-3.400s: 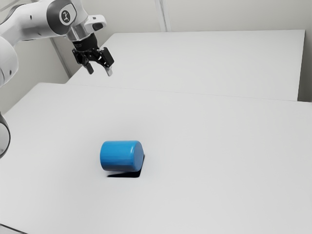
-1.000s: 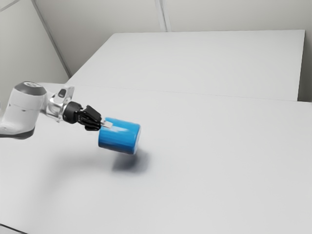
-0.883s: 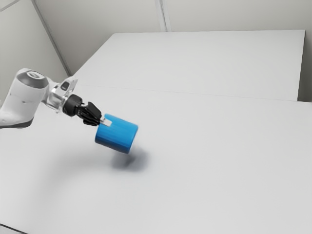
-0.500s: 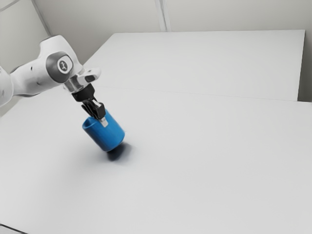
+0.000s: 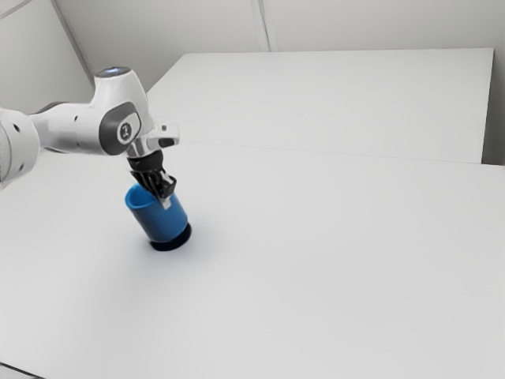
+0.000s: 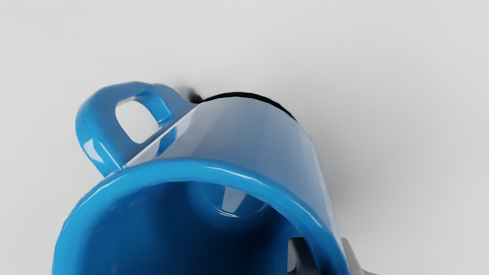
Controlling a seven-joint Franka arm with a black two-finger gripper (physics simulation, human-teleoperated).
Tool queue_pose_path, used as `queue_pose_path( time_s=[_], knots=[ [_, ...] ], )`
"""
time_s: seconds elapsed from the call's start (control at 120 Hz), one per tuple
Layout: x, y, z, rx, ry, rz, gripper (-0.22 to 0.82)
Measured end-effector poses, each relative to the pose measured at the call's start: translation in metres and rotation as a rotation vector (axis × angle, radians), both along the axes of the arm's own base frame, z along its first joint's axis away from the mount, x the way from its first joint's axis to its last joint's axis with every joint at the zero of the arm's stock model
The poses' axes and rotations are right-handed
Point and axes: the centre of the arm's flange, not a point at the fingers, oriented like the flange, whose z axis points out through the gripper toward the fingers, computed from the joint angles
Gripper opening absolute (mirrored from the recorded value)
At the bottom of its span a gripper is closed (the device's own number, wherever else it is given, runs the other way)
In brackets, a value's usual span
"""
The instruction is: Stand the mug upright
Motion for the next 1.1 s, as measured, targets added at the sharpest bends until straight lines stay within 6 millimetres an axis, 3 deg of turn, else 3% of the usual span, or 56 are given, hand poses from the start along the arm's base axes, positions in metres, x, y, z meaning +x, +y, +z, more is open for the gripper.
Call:
queue_pose_path(
  time_s=[0.125, 0.2, 0.333, 0.475, 0.717, 0.983, 1.1],
  knots=[
    [0.002, -0.001, -0.015, 0.015, 0.007, 0.029, -0.17],
    [0.004, -0.002, -0.023, 0.015, 0.013, 0.047, -0.1],
    [0.005, -0.006, -0.029, 0.007, 0.016, 0.069, 0.18],
    [0.006, -0.008, -0.016, 0.003, -0.01, 0.094, 0.39],
    [0.017, -0.012, 0.058, -0.035, -0.118, 0.138, 0.54],
    [0.033, -0.004, 0.171, -0.082, -0.188, 0.18, 0.58],
    [0.03, -0.007, 0.202, -0.088, -0.189, 0.18, 0.59]
  ],
)
